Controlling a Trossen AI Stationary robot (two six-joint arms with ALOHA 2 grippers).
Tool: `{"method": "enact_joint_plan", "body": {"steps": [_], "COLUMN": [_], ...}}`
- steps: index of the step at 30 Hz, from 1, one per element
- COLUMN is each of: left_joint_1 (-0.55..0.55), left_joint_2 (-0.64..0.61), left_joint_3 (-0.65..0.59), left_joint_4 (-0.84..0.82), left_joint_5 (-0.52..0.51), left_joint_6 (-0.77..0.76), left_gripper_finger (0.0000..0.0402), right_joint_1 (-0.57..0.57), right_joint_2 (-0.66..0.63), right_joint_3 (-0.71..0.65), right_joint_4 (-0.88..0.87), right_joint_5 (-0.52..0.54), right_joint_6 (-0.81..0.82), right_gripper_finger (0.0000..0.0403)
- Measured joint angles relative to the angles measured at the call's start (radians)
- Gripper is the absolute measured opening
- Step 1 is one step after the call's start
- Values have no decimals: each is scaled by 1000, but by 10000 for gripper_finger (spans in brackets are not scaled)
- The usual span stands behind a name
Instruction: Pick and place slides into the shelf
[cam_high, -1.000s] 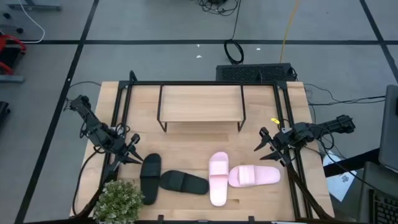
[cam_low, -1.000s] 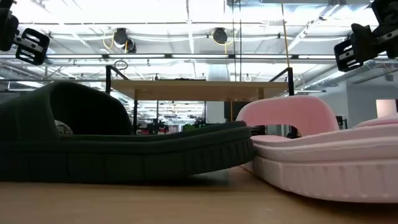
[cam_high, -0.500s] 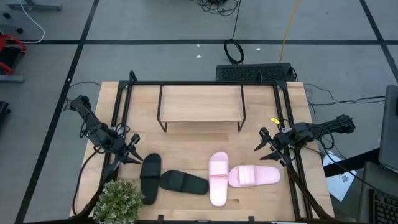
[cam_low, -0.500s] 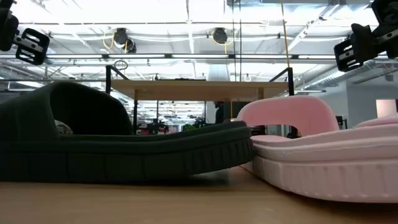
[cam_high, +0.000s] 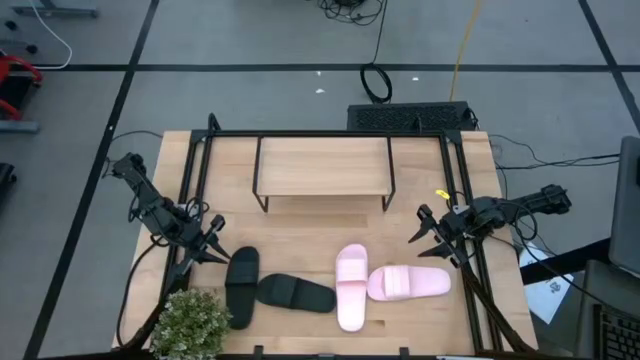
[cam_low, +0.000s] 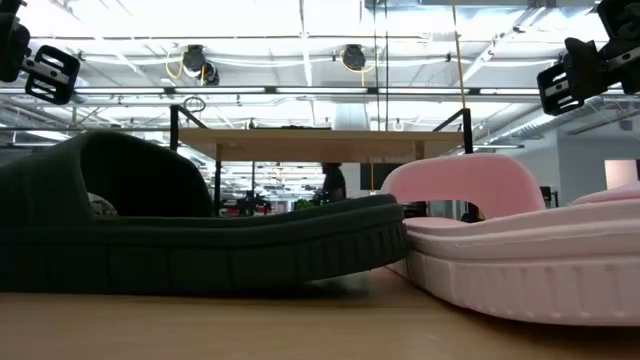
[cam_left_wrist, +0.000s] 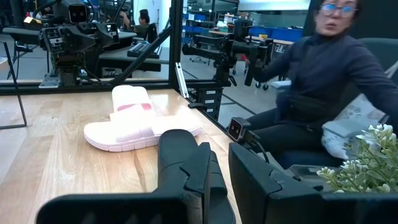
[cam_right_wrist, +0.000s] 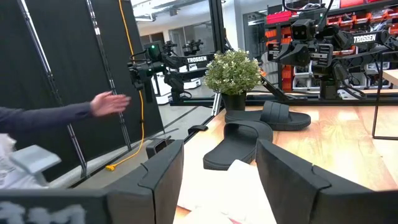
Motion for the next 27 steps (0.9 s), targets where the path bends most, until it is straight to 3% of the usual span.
{"method": "enact_joint_plan", "body": {"steps": [10, 12, 16, 20, 27], "left_joint_1": [0, 0, 0, 0, 0], "left_joint_2": [0, 0, 0, 0, 0], "left_joint_3": [0, 0, -3, -3, -2], "left_joint_4": [0, 9, 141, 296, 459], "left_joint_5": [-4, -36, -91, -119, -126], "left_joint_6": [16, 63, 48, -14, 26], "left_gripper_finger": [56, 56, 56, 56, 56], "right_joint_1": [0, 2, 5, 5, 5], "right_joint_2": [0, 0, 0, 0, 0], "right_joint_3": [0, 0, 0, 0, 0], "right_joint_4": [25, 75, 192, 337, 577], "right_joint_5": [-1, -4, -4, -3, 2], "right_joint_6": [-22, 46, 181, 180, 91], "right_gripper_finger": [192, 192, 192, 192, 192]}}
